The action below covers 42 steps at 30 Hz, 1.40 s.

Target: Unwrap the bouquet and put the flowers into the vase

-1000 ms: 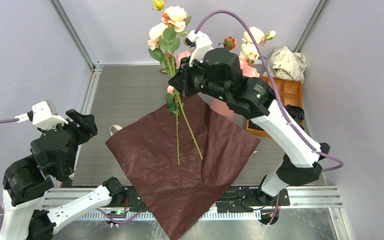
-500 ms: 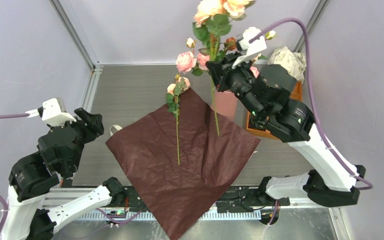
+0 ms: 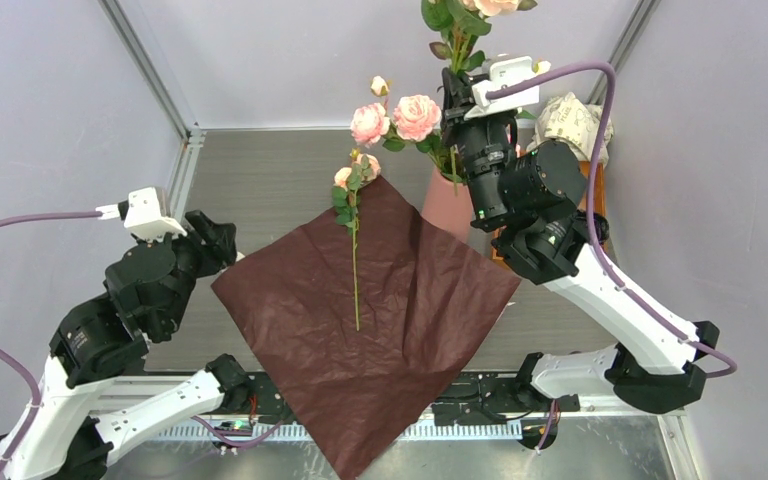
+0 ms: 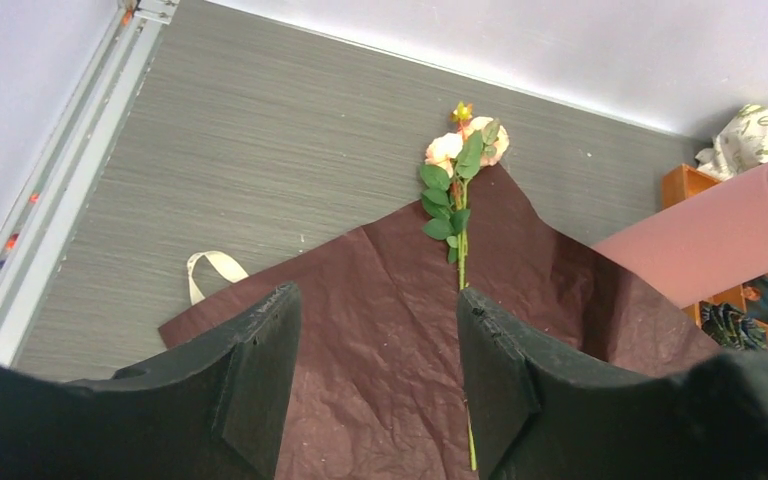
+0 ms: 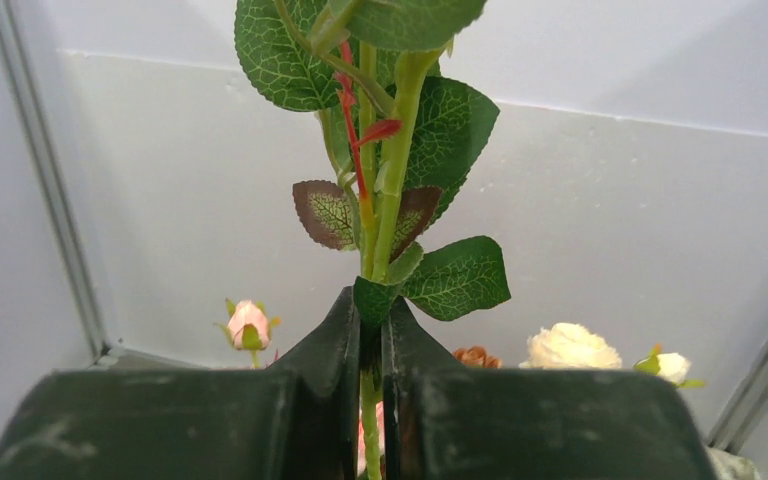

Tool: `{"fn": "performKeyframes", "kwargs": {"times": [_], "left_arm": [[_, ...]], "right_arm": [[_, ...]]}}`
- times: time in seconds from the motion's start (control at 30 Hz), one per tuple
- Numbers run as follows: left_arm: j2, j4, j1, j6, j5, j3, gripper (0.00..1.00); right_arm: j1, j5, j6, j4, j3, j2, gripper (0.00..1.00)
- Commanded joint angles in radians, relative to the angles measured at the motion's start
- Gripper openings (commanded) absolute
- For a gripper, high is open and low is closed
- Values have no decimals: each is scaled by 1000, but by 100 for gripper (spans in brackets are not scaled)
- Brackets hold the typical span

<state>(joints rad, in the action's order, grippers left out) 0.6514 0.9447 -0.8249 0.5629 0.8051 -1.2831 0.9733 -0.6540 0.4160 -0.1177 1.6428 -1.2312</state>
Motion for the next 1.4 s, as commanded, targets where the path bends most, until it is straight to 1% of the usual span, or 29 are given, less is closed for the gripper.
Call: {"fn": "performKeyframes", "kwargs": {"times": [0.0,0.2,0.3,0.83,0.97,1.37], "left_arm": [[21,-89,-4,-22,-22,-9,59],[39,-101,-4,-15,-39,-4,59],[41,-104,-3,-10,-43,-1,59],[45,-107,-4,-2,-47,5,59],[46,-109,-3,0,-48,6,59],[47,-110,-4,6,-48,10,58]], "right_arm": [[2,-39,162,-244,1,-8,1],[-4,-57,219,-363,-50,-21,1],[-19,-62,215,-400,-83,-18,1],[-120,-61,81,-435,-222,13,1],[-135,-51,60,-432,-222,16,1],[-135,25,-33,-358,-126,1,1]]}}
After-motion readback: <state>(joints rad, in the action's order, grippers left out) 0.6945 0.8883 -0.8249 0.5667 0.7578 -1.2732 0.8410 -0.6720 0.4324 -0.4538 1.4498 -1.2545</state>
